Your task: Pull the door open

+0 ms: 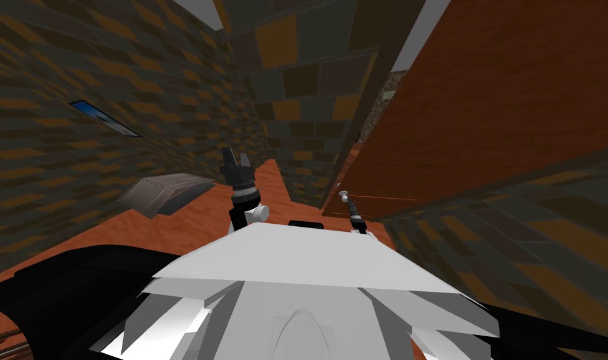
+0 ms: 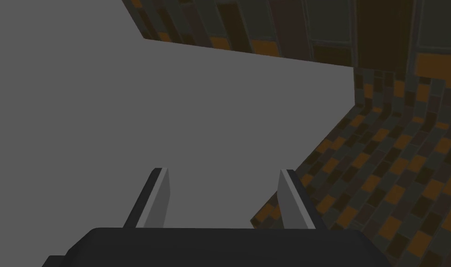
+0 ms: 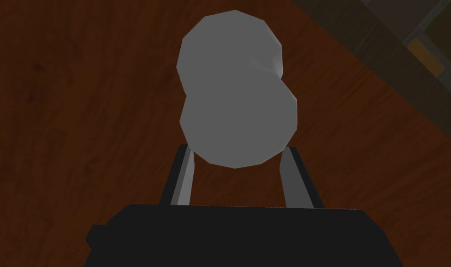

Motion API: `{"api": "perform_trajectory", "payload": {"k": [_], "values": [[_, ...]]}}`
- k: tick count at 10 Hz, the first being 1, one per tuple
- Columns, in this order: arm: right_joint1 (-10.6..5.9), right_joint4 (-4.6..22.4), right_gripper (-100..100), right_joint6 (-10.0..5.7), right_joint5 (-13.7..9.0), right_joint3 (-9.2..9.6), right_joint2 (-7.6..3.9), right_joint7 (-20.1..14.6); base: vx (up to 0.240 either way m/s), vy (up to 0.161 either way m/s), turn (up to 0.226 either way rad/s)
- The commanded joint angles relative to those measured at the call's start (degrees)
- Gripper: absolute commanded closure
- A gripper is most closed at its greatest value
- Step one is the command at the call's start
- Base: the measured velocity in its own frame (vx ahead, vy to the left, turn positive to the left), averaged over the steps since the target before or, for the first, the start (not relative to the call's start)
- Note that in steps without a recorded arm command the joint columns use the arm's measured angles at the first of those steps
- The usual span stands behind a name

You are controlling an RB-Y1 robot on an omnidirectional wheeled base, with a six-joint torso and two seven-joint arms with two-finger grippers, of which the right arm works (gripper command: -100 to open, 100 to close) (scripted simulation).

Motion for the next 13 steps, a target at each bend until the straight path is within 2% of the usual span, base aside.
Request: {"api": "perform_trajectory", "payload": {"k": [1,2,4,5,6,7,8,10,12,13], "values": [[-0.62,0.05,100,-0.42,-2.61,1.63,0.26,-2.86,-0.07,-0.044,0.145],[-0.62,0.05,100,-0.42,-2.61,1.63,0.26,-3.7,-0.055,-0.038,0.073],[-0.65,-0.3,100,0.33,-6.36,3.44,0.1,-7.4,-0.072,-0.044,0.113],[-0.65,-0.3,100,0.33,-6.36,3.44,0.1,-8.48,-0.064,-0.039,0.082],[-0.67,-0.47,100,0.71,-8.23,4.34,0.02,-10.42,-0.053,-0.029,0.082],[-0.67,-0.47,100,0.71,-8.23,4.34,0.02,-10.88,-0.039,-0.028,0.052],[-0.68,-0.65,100,1.09,-10.13,5.26,-0.06,-13.04,-0.052,-0.032,0.084],[-0.68,-0.65,100,1.09,-10.13,5.26,-0.06,-13.27,-0.033,-0.015,0.036],[-0.72,-1.01,100,1.87,-13.99,7.12,-0.23,-17.18,-0.056,-0.034,0.107],[-0.72,-1.01,100,1.87,-13.99,7.12,-0.23,-18.06,-0.068,-0.038,0.085]]}}
